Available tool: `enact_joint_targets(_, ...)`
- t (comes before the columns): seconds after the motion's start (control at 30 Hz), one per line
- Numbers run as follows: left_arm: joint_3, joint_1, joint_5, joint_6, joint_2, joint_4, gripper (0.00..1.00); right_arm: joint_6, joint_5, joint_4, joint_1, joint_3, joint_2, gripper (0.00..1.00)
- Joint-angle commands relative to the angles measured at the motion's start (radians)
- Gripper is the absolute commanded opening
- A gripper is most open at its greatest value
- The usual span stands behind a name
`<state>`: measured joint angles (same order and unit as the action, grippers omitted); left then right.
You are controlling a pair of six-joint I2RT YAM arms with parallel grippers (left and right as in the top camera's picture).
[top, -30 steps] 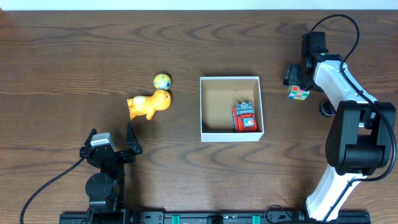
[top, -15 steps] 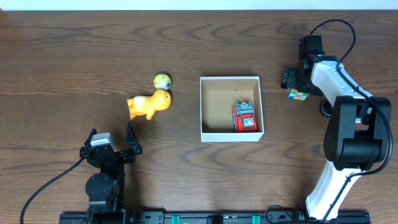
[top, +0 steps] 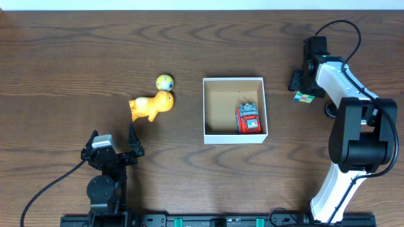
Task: Pack container
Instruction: 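Lower the right gripper onto the Rubik's cube and grasp it, then carry the Rubik's cube with the right gripper over the box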
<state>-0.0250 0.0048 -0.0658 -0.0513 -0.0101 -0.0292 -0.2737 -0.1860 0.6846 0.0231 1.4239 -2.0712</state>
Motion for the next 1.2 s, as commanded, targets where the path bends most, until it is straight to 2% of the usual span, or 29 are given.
enact_joint_targets(0.0, 0.021, 0.003, -0.009, 0.006, 0.005, -0.037, 0.98, 0.002, -0.013, 0.009, 0.009, 0.002, 0.006, 0.64)
enact_joint_targets(0.3, 0.021, 0.003, -0.009, 0.006, 0.005, -0.037, 0.98, 0.021, -0.022, 0.065, -0.003, 0.037, 0.125, 0.62)
enact_joint_targets(0.53, 0.021, 0.003, -0.009, 0.006, 0.005, -0.037, 0.98, 0.024, -0.023, 0.110, -0.069, 0.037, 0.273, 0.63)
enact_joint_targets(0.83, 0.021, 0.003, -0.009, 0.006, 0.005, -0.037, 0.98, 0.053, -0.024, 0.172, -0.303, 0.037, 0.453, 0.63)
enact_joint_targets(1.17, 0.021, 0.003, -0.009, 0.006, 0.005, -0.037, 0.98, -0.002, -0.024, 0.161, -0.524, 0.037, 0.460, 0.64)
